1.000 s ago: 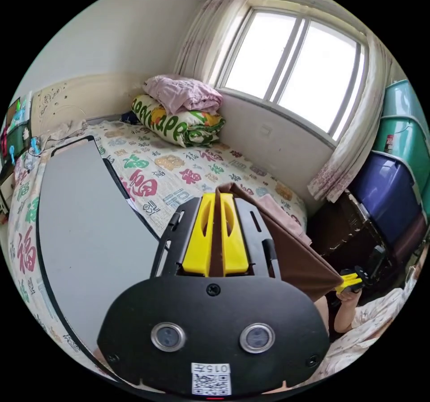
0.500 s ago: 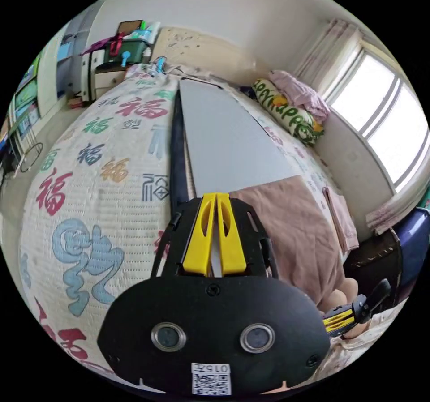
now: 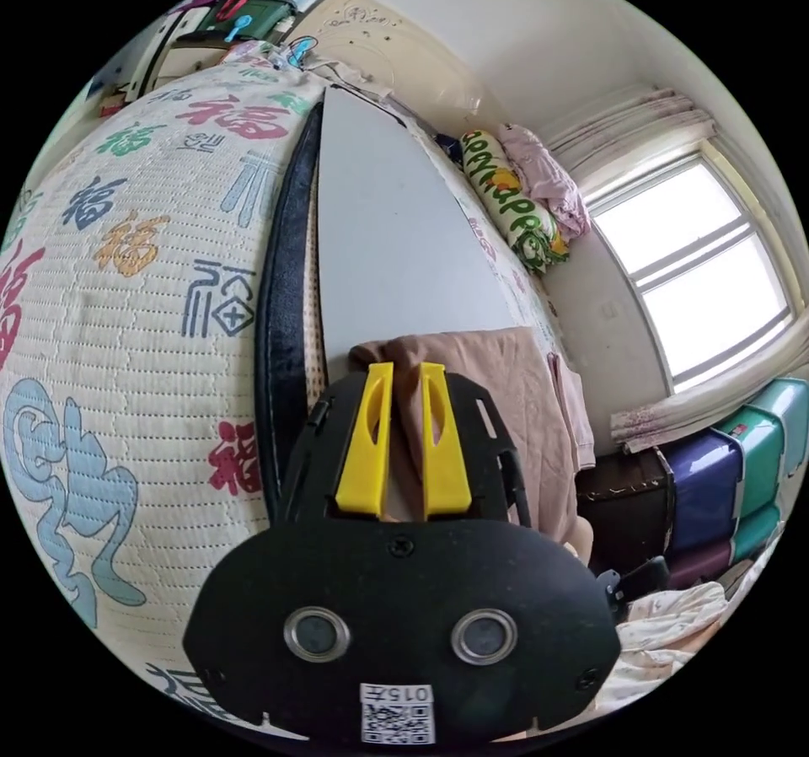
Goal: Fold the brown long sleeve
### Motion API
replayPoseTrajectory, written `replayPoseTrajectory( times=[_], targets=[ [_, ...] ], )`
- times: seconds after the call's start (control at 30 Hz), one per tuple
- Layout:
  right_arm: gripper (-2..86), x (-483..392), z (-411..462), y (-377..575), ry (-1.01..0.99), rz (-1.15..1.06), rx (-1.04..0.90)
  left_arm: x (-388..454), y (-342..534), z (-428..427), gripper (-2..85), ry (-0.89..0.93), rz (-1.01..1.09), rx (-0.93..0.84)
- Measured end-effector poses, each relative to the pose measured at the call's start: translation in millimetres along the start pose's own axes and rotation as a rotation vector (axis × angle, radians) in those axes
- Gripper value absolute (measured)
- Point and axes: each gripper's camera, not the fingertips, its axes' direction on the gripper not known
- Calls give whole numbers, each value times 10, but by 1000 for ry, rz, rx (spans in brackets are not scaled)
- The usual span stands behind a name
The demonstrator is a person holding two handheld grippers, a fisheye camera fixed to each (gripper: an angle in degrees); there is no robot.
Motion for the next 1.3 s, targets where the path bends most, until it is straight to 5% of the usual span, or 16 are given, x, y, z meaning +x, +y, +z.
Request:
replayPoseTrajectory(
  times=[0.43, 0.6, 0.7, 0.87, 1.07, 1.3],
  targets=[
    [47, 1661, -59, -216, -172, -27, -81, 605, 234, 259, 19, -291, 234, -14],
    [42, 2212, -603, -240, -288, -122, -98, 393, 487, -95, 59, -102, 162, 38],
    [47, 3132, -1460, -467, -371, -80, 84, 31, 809, -391, 81, 88, 71, 99],
    [134, 5201, -2548, -1041, -81, 210, 381, -452, 1201, -532, 126, 188, -27, 131],
    [157, 6854, -2061, -1825, 40, 411, 255, -776, 1309, -527, 141, 364, -54, 189],
    [113, 7356, -1145, -2463, 73, 353, 94, -409, 1188, -779, 156, 324, -2, 195]
  ],
)
